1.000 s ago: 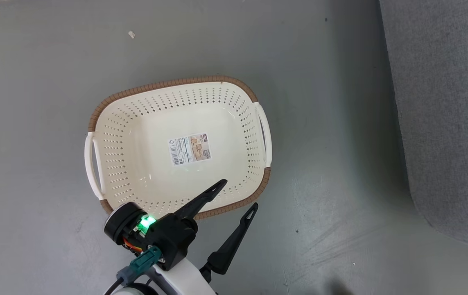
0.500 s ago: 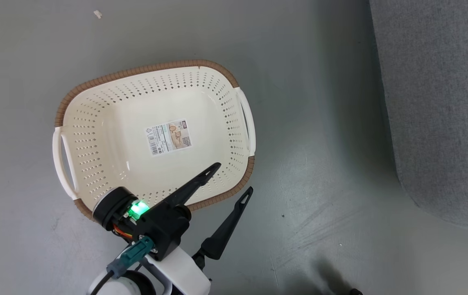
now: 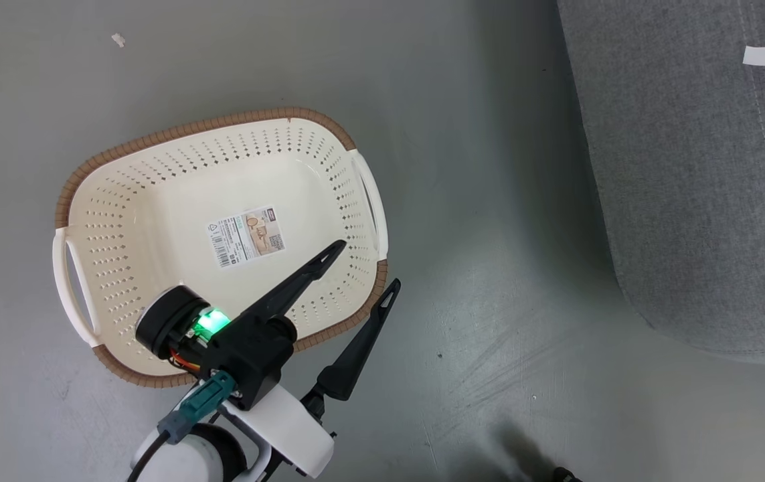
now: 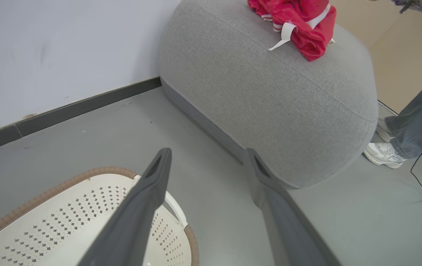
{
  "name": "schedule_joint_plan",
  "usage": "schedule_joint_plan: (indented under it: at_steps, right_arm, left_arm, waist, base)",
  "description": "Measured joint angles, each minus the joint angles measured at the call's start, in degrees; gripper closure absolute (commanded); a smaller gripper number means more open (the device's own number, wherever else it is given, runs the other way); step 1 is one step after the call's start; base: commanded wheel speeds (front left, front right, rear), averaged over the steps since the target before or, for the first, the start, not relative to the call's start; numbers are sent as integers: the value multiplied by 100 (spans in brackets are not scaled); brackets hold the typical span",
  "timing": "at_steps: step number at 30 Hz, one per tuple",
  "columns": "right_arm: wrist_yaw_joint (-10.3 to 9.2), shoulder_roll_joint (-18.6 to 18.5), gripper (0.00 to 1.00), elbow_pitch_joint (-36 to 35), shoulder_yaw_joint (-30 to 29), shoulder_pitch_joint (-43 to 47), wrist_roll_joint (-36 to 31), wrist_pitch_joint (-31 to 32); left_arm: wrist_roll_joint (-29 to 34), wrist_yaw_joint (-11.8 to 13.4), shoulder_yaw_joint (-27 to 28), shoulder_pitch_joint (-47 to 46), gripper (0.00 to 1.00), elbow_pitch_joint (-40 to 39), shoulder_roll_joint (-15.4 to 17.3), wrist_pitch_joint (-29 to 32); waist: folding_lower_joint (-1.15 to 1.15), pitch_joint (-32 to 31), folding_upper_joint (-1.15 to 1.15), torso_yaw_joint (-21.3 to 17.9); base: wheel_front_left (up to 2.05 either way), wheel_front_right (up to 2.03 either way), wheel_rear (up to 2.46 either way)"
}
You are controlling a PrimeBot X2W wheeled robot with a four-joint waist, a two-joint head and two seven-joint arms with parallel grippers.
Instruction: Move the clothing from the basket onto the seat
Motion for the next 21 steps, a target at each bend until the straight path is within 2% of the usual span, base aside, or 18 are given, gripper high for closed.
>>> schedule_joint_plan:
  at_steps: [2, 3, 4, 15, 21]
  right_arm:
    - [0, -9, 51, 19, -34, 29, 3, -12]
    - [0, -22, 19, 32, -59, 70, 9, -15]
    - [0, -41, 0, 42, -76, 129, 10, -52]
    - [0, -174, 0, 155, -86, 828, 3, -165]
    - [1, 34, 0, 334, 412, 1363, -35, -208]
  left_arm:
    - [-3, 0, 1, 0, 0, 22, -9, -44]
    - [-10, 0, 3, 0, 0, 38, -21, -48]
    - [-12, 0, 4, 0, 0, 56, -36, -78]
    - [-121, 0, 18, 1, 0, 308, -122, -244]
    - [-190, 0, 16, 12, 0, 468, -245, -348]
  waist:
    - [0, -27, 0, -11]
    - [0, -55, 0, -20]
    - [0, -85, 0, -29]
    - [0, -478, 0, -90]
    - [0, -751, 0, -98]
  base:
    - [0, 0, 0]
    - [0, 0, 0]
    - [0, 0, 0]
    - [0, 0, 0]
    - [0, 0, 0]
